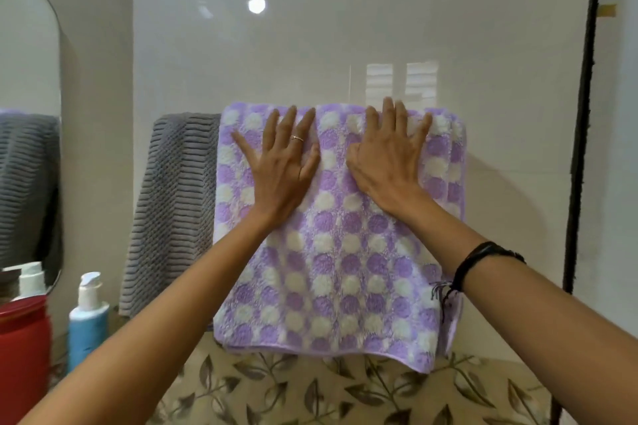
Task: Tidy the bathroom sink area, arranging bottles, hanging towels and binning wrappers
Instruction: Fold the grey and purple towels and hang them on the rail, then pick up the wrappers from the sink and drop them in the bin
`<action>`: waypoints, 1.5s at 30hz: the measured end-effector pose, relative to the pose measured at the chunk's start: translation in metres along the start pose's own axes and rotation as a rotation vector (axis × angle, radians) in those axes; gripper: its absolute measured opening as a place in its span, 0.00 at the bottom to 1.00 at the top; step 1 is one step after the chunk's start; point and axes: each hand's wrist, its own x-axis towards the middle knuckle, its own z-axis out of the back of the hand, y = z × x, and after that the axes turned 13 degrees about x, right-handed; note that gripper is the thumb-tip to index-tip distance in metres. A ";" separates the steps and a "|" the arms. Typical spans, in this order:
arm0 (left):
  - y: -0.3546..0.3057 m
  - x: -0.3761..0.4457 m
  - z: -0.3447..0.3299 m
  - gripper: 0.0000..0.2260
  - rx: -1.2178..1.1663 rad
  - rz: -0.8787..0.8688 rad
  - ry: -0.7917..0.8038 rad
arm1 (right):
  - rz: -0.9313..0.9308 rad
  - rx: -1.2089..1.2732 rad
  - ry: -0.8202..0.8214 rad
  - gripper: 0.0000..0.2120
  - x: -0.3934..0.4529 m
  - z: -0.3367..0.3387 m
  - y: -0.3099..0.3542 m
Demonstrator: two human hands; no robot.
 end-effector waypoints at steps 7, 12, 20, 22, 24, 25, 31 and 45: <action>0.016 -0.079 -0.020 0.33 0.122 -0.064 0.141 | 0.274 -0.066 0.152 0.34 -0.055 -0.047 0.017; 0.027 -0.118 -0.023 0.33 0.193 -0.083 0.259 | 0.260 -0.084 0.172 0.36 -0.081 -0.066 0.004; 0.039 -0.189 0.010 0.33 0.092 -0.068 0.510 | 0.260 -0.099 0.303 0.37 -0.130 -0.065 0.010; 0.045 -0.201 0.019 0.33 0.095 -0.025 0.507 | 0.342 -0.079 0.325 0.36 -0.144 -0.062 0.022; 0.051 -0.212 0.023 0.32 0.079 0.021 0.535 | 0.465 -0.085 0.348 0.36 -0.157 -0.066 0.031; 0.053 -0.216 0.024 0.32 0.048 0.035 0.576 | 0.496 -0.085 0.370 0.35 -0.163 -0.070 0.035; 0.071 -0.251 0.025 0.34 -0.043 0.045 0.843 | 0.467 -0.185 0.478 0.37 -0.199 -0.100 0.052; 0.094 -0.332 0.092 0.08 -0.167 0.597 0.676 | 0.384 0.742 0.535 0.07 -0.294 -0.131 0.126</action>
